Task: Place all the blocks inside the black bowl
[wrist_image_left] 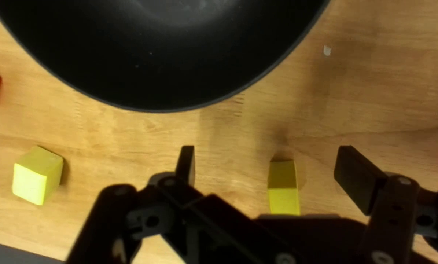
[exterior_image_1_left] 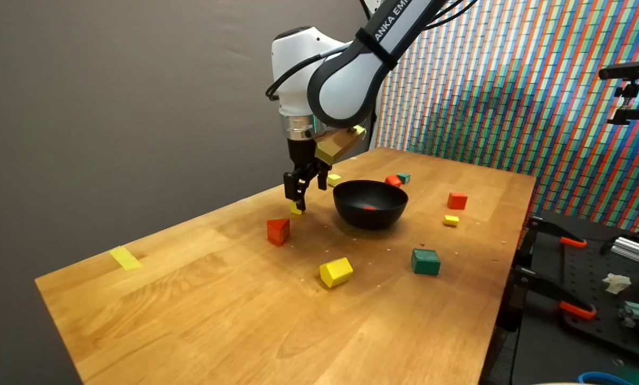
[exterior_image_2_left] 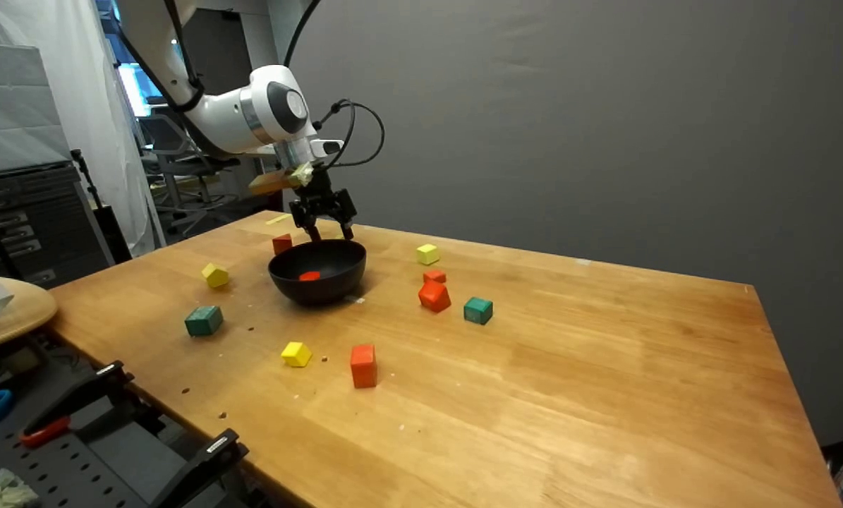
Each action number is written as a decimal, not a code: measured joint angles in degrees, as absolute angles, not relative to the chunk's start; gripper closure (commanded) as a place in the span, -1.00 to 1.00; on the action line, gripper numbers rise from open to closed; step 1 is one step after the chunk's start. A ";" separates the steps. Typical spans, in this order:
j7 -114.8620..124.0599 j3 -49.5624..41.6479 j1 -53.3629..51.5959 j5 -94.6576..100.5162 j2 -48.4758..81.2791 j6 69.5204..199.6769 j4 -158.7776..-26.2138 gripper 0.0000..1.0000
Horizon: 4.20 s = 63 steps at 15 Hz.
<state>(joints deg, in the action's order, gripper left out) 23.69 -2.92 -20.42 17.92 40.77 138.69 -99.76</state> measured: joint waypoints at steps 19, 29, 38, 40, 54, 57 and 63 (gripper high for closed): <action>28.83 -6.70 -22.43 17.83 48.71 132.82 -86.39 -0.41; 28.36 -5.45 -22.01 16.25 50.86 127.34 -80.57 -0.39; 28.36 -5.15 -19.93 12.14 55.74 122.71 -74.46 0.90; 28.45 -5.16 -19.63 11.95 56.19 122.27 -73.62 0.94; 28.49 -3.41 -19.48 10.85 53.68 120.22 -71.23 -0.82; 33.00 -4.21 -19.58 10.85 54.65 123.37 -71.24 -1.00; 41.61 -6.01 -16.04 7.88 57.38 128.16 -71.15 -0.46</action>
<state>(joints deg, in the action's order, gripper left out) 41.61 -6.01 -16.04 7.88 57.38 128.16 -71.15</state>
